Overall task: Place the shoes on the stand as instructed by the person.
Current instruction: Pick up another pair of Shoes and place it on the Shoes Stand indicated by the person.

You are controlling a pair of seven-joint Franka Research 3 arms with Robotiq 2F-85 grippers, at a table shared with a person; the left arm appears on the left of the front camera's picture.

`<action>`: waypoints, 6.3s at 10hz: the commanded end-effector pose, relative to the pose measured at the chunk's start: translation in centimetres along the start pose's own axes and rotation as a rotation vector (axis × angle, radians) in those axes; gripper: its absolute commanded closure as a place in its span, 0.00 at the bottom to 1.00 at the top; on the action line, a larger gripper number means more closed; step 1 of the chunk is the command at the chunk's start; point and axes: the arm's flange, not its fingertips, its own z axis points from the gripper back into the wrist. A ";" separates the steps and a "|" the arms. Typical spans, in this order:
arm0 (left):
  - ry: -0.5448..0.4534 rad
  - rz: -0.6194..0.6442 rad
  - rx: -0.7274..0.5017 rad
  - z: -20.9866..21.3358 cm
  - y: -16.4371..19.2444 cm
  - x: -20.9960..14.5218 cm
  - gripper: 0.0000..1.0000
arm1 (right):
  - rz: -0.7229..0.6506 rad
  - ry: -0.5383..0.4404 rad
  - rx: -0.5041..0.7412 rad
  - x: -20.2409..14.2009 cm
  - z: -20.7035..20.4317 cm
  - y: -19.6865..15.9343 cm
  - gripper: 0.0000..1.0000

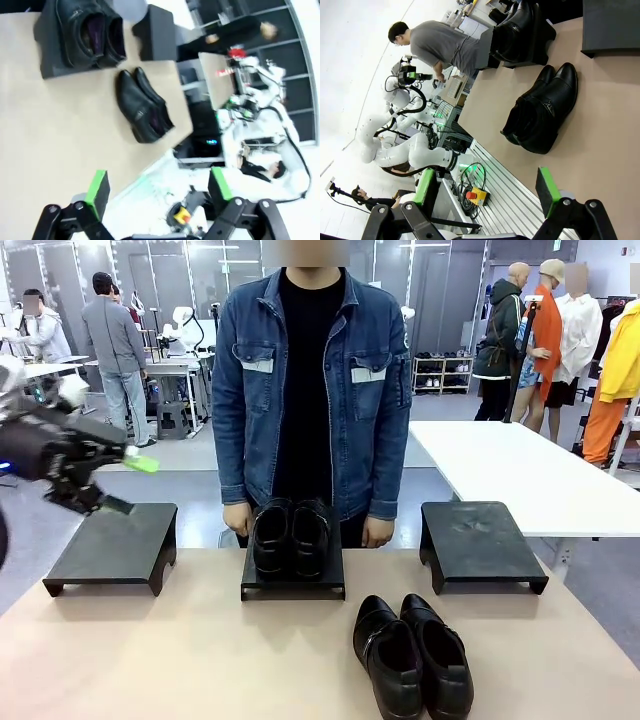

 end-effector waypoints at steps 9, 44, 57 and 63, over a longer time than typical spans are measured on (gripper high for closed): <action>-0.136 0.297 -0.443 15.1 19.5 -11.3 0.00 | 0.017 -0.002 0.009 -0.1 0.2 0.1 0.00; 0.043 0.330 0.120 -4.7 -4.9 -6.9 0.00 | 0.017 -0.002 0.009 -0.1 0.2 0.1 0.00; 0.139 0.089 0.770 -37.3 -20.5 -7.2 0.00 | 0.017 -0.002 0.009 -0.1 0.2 0.1 0.00; 0.065 0.011 0.801 -47.1 -19.2 -7.8 0.00 | 0.017 -0.002 0.009 -0.1 0.2 0.1 0.00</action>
